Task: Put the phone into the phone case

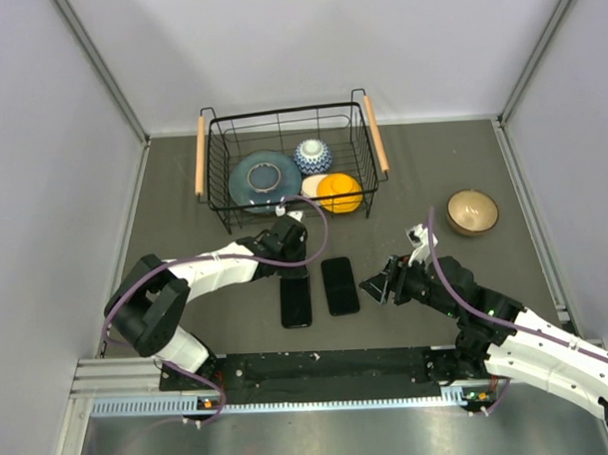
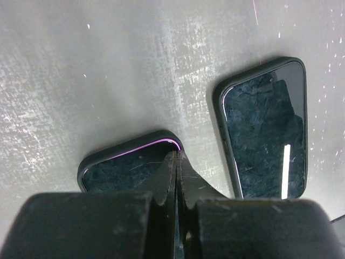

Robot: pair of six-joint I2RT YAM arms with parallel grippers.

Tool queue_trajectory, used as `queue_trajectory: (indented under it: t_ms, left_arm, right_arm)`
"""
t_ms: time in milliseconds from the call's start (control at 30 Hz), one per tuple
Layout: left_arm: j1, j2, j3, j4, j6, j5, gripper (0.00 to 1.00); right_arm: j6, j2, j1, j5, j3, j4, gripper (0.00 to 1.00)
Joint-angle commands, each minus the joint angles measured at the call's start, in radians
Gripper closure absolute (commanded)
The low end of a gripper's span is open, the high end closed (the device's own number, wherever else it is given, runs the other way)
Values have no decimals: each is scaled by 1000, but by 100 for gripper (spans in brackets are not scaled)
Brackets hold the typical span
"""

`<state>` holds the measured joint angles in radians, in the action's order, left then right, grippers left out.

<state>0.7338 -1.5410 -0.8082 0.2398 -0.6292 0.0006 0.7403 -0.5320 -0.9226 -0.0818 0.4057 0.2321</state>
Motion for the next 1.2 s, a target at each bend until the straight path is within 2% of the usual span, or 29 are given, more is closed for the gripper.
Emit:
queue_trajectory:
  t_ms: [0, 333, 500, 933, 1167]
  left_arm:
    - [9, -39, 18, 85, -46, -88, 100]
    - [9, -99, -6, 199, -49, -198, 100]
    - [35, -133, -8, 184, -73, -172, 100]
    - [95, -84, 171, 125, -190, -157, 100]
    - [95, -48, 204, 128, -215, -185, 100]
  right_arm:
    - [-5, 1, -1, 5, 10, -16, 41]
    - [-12, 3, -1, -6, 28, -10, 41]
    - [-10, 6, -2, -4, 25, 1, 41]
    - [13, -6, -1, -10, 15, -5, 41]
    - [33, 0, -2, 2, 2, -11, 41]
